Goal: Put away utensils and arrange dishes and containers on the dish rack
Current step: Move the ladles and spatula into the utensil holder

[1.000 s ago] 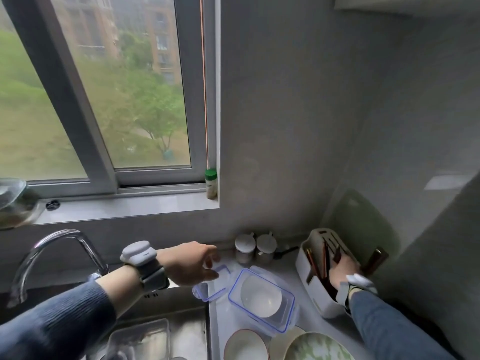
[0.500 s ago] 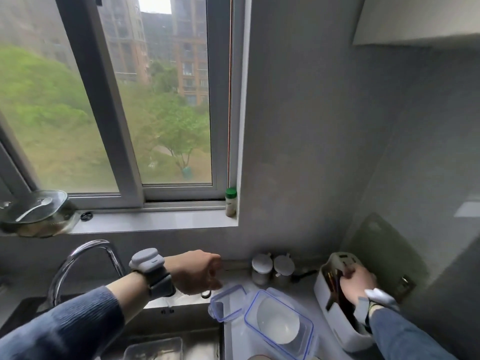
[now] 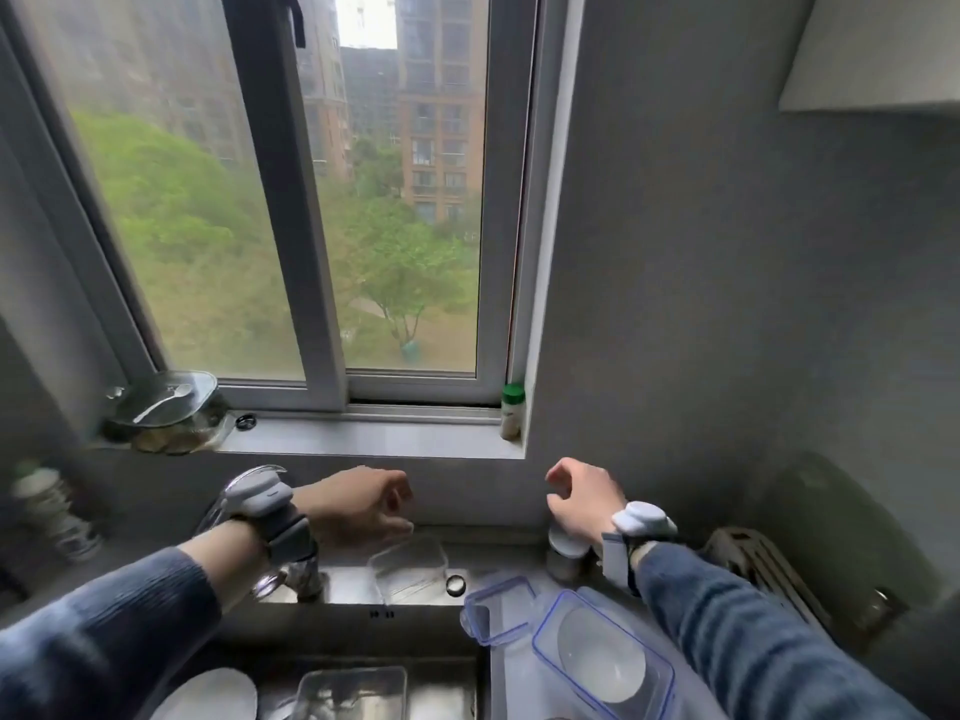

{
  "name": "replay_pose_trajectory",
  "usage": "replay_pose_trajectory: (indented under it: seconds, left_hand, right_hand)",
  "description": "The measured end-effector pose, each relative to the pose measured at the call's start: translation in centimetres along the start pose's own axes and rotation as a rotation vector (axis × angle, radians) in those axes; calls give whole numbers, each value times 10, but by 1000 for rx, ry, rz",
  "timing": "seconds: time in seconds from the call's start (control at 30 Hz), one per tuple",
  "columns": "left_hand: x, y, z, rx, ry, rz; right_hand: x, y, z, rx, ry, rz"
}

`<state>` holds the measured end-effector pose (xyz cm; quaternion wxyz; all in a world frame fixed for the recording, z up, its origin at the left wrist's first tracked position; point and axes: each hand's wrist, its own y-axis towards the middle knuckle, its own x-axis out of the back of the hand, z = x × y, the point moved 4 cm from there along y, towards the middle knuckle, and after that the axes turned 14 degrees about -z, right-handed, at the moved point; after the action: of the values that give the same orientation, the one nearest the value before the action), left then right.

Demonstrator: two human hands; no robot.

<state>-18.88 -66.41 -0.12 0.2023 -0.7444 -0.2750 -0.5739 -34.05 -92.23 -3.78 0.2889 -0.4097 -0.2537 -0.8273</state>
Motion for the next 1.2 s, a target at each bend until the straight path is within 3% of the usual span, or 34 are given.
replay_pose_trajectory:
  seconds: [0.23, 0.47, 0.87, 1.2]
  left_hand:
    - [19, -37, 71, 155, 33, -18]
    - [42, -84, 152, 333, 51, -59]
    - [30, -182, 319, 518, -20, -67]
    - [-29, -291, 532, 895, -99, -93]
  right_hand:
    - [-66, -5, 103, 271, 5, 202]
    - [-104, -23, 213, 467, 49, 243]
    - [-196, -75, 363, 543, 54, 323]
    - [-320, -149, 472, 608, 34, 433]
